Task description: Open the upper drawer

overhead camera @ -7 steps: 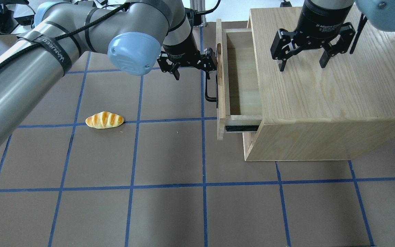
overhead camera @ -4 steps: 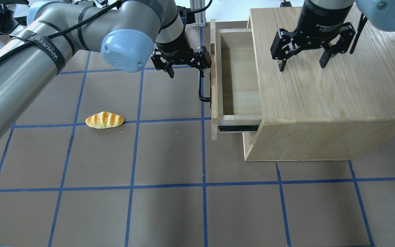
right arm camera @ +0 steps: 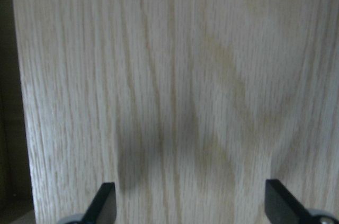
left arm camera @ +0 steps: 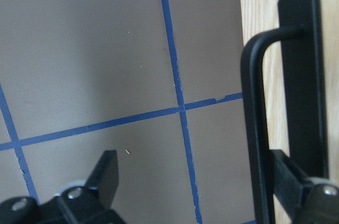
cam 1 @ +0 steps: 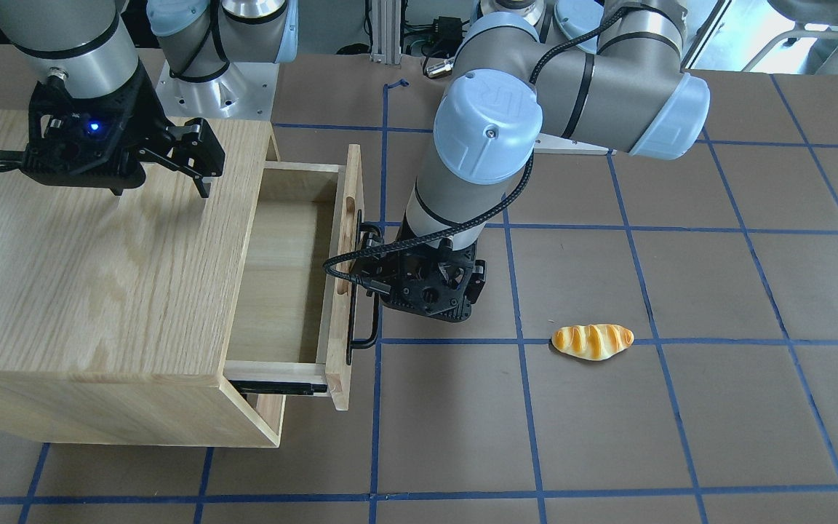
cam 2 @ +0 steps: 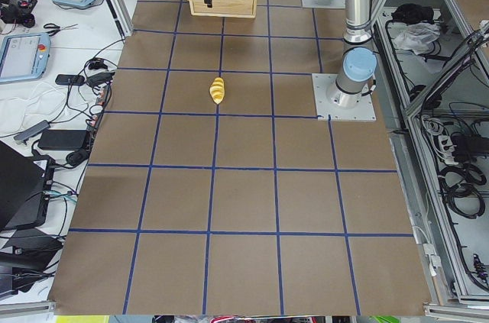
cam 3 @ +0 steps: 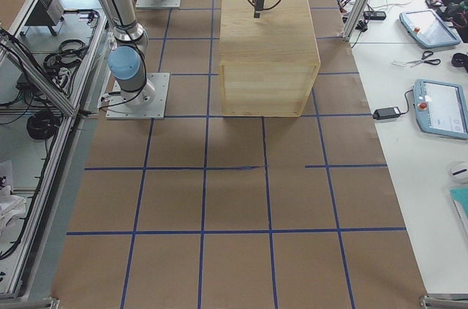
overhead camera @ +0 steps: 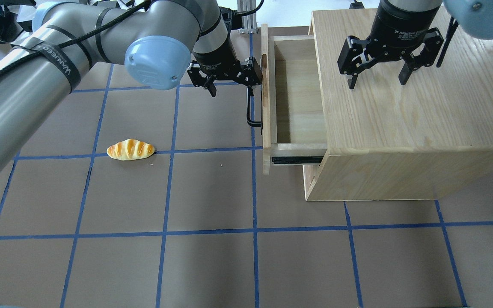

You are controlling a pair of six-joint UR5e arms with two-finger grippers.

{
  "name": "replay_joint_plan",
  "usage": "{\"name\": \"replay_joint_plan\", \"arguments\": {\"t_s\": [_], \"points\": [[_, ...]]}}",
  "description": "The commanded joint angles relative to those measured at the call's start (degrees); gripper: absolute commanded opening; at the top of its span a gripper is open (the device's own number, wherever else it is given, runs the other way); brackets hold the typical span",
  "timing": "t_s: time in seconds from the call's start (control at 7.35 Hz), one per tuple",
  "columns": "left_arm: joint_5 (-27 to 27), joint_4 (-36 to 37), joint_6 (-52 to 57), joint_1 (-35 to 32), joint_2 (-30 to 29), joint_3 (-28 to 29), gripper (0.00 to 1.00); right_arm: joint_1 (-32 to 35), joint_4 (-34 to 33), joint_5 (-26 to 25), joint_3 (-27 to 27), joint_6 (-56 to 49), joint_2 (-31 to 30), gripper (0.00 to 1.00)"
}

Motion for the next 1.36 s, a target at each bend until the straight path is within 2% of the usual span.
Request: {"name": "replay_joint_plan", "arguments": {"t_s": [0.0, 0.54, 0.82, 1.09, 1.22], "points": [[0.4, -0.4, 1.1, 0.4, 0.1, 0.0, 1.00, 0.0, 0.0, 0.0, 0.0, -0.1, 0.0, 1.00], [0.4, -1.2, 1.8, 0.8, 0.5, 0.0, 1.00, -0.1, 0.0, 0.0, 0.0, -0.1, 0.0, 1.00], [0.5, -4.4, 1.8, 1.0, 2.7, 0.3, 1.00, 0.0, 0.0, 0.0, 0.0, 0.0, 0.0, 1.00], [5.1, -10.9, 4.7, 3.0, 5.7, 3.0, 1.00, 0.0, 0.0, 0.0, 0.1, 0.0, 0.0, 1.00], [4.9, -12.6, 4.8, 5.2, 7.4, 4.2, 1.00, 0.0, 0.0, 0.0, 0.1, -0.1, 0.0, 1.00]]}}
